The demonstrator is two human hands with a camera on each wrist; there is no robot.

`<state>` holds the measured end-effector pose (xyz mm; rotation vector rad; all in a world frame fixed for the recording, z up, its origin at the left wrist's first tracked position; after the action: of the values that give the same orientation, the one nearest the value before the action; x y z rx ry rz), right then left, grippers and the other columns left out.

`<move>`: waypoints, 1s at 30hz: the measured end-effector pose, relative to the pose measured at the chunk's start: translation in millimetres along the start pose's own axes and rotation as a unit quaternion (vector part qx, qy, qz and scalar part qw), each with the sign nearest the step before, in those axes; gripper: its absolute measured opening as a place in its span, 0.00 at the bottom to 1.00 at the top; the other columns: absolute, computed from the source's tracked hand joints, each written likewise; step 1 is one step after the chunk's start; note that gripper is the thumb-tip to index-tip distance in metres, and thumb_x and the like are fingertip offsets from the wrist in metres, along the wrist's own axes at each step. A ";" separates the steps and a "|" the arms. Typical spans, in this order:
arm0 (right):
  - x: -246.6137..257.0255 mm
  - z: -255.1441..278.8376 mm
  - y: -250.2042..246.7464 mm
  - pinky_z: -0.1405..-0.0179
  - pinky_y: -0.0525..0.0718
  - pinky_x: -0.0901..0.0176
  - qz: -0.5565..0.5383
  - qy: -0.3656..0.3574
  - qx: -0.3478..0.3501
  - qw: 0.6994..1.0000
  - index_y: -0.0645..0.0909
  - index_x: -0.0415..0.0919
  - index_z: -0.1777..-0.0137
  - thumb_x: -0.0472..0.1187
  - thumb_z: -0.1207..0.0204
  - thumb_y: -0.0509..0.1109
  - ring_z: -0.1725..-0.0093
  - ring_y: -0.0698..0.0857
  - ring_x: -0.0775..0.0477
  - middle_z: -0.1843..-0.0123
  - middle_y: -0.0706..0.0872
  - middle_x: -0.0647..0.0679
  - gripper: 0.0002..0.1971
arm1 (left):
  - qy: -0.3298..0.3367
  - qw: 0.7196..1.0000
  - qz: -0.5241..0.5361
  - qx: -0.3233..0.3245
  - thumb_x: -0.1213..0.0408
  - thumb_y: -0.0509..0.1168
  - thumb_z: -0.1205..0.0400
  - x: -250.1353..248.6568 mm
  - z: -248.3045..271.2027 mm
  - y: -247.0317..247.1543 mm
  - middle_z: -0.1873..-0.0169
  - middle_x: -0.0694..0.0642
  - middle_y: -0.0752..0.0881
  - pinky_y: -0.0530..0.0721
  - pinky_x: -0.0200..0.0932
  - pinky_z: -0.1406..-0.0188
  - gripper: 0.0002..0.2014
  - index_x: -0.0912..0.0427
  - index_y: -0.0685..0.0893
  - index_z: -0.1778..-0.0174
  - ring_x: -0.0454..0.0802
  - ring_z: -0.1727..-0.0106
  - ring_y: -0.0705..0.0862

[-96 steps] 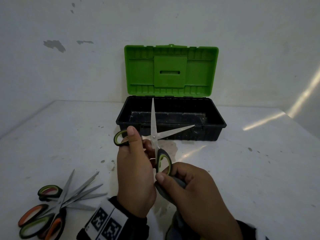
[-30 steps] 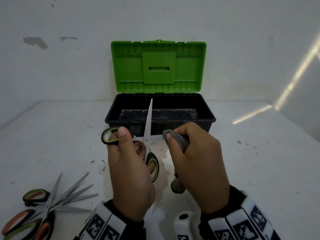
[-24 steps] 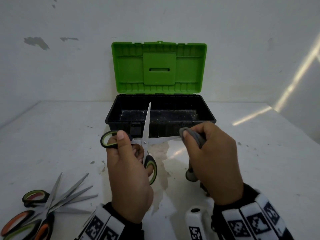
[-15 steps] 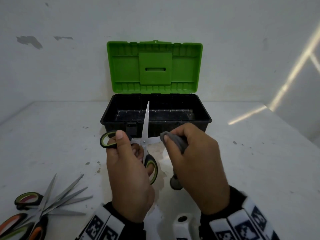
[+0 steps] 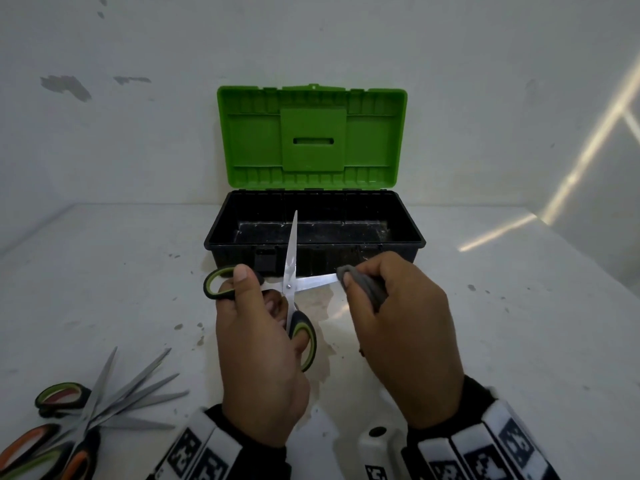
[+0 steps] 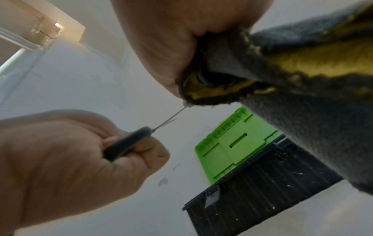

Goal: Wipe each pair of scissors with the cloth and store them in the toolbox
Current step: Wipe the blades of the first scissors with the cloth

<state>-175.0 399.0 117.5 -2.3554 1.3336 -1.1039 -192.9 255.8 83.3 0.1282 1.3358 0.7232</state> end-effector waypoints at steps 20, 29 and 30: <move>-11.6 -5.1 -2.5 0.76 0.82 0.65 -0.037 0.054 0.051 0.997 0.79 0.50 0.63 0.45 0.22 0.74 0.76 0.81 0.57 0.72 0.80 0.58 0.09 | 0.148 0.984 -0.098 0.016 0.36 0.53 0.22 -13.3 5.9 1.4 0.80 0.25 0.78 0.79 0.52 0.59 0.13 0.20 0.79 0.70 0.33 0.71 0.77; 13.6 -3.7 3.1 0.74 0.80 0.68 -0.104 0.061 0.071 0.990 0.80 0.50 0.62 0.50 0.25 0.75 0.70 0.82 0.56 0.71 0.80 0.58 0.09 | 0.177 0.979 -0.096 0.023 0.33 0.54 0.26 -12.7 9.9 1.5 0.72 0.28 0.83 0.85 0.67 0.46 0.11 0.24 0.80 0.64 0.30 0.66 0.83; 8.9 -5.0 1.9 0.76 0.78 0.71 -0.107 0.071 0.067 0.989 0.80 0.50 0.63 0.49 0.25 0.76 0.72 0.83 0.56 0.72 0.80 0.58 0.09 | 0.173 0.980 -0.093 0.020 0.33 0.54 0.27 -13.1 9.3 0.3 0.72 0.27 0.83 0.85 0.66 0.44 0.10 0.23 0.80 0.65 0.31 0.65 0.83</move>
<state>-177.0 391.6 124.4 -2.4014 1.0271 -1.4003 -185.2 251.8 96.9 -0.0965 1.6698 0.5758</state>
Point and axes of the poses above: each hand's wrist, its own z-axis away from the middle knuckle, its own y-axis out of the palm, x = y × z, the point moved 5 cm from there along -z, towards the middle knuckle
